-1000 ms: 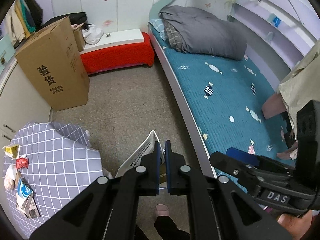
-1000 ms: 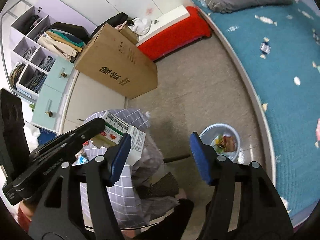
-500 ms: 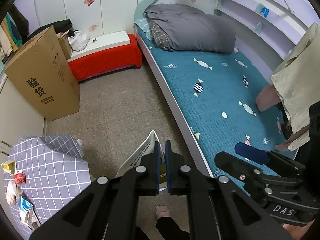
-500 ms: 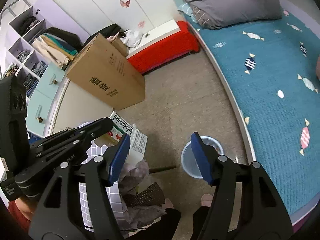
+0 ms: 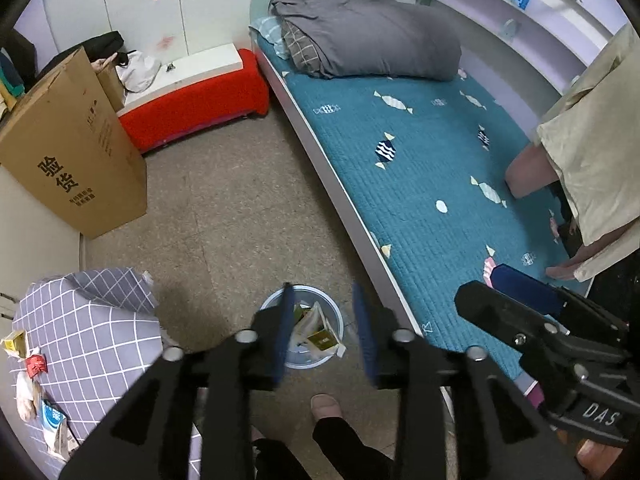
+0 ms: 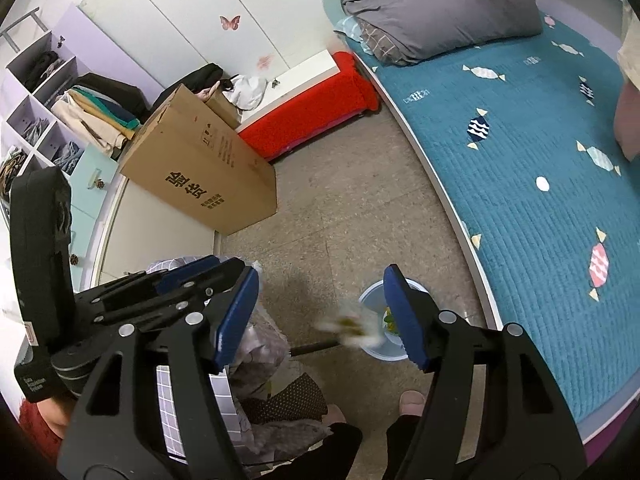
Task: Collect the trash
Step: 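Open both tools over the blue basin to drop wrapper and carton, then move both open tools back to the trash on the table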
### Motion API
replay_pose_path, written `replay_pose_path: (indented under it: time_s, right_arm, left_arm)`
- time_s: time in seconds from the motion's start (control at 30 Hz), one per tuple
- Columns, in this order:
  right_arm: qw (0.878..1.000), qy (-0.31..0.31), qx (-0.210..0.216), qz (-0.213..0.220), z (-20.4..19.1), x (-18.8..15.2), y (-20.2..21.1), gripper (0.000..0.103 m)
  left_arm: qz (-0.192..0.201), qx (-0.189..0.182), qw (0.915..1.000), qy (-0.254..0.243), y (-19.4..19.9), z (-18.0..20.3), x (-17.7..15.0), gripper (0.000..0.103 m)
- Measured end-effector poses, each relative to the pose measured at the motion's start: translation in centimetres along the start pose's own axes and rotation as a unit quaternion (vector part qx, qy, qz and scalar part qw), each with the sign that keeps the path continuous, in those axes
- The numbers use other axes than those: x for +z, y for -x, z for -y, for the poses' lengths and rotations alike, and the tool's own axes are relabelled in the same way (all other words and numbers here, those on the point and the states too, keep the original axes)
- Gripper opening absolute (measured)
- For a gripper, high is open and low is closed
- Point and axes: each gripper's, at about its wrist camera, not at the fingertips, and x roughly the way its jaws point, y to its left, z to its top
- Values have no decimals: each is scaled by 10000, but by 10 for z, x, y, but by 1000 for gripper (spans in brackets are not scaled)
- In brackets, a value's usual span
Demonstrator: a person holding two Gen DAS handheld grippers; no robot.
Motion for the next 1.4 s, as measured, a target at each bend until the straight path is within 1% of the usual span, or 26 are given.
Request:
replay_pose_path:
  time_s: [0.13,0.23,0.4,0.57,0.67,0.8,0.9,0.93,1.0,1.1,1.27,1.4]
  right_arm:
    - [10000,30,29,-17,-5,-2,-1,64]
    - [9999,96,69,-39,-13,-4,-3,64]
    - [9995,279,163,-72,-31,-7,-5,64]
    - [9982,497,313,-151,-55,-12,-12,65]
    - [9964,684,434,-236,-76,-16,-18,65]
    - [9921,1020,613,-388,-111,-24,-31,65]
    - [9865,1326,770,-575,-146,-34,-46,65]
    - [9850,1390,809,-621,-154,-37,-50,65]
    - [9795,1614,926,-771,-182,-48,-62,65]
    - [9713,1905,1078,-933,-221,-62,-77,65]
    - [9579,2322,1266,-1119,-287,-86,-103,65]
    - [9509,2497,1338,-1244,-330,-101,-128,65]
  left_arm:
    - [92,83,9999,31,6,-4,-3,46]
    - [177,101,9997,106,13,-10,-6,50]
    - [296,165,9990,292,26,-24,-14,51]
    - [423,303,9971,564,44,-47,-27,52]
    - [501,430,9945,817,57,-65,-39,52]
    - [575,559,9892,1223,76,-100,-60,52]
    - [642,686,9829,1581,91,-131,-77,52]
    - [670,732,9797,1739,97,-145,-86,52]
    - [718,813,9743,1972,108,-165,-98,52]
    - [775,957,9636,2371,125,-205,-123,52]
    - [858,1152,9484,2826,148,-264,-156,52]
    - [851,1241,9364,3170,157,-316,-184,52]
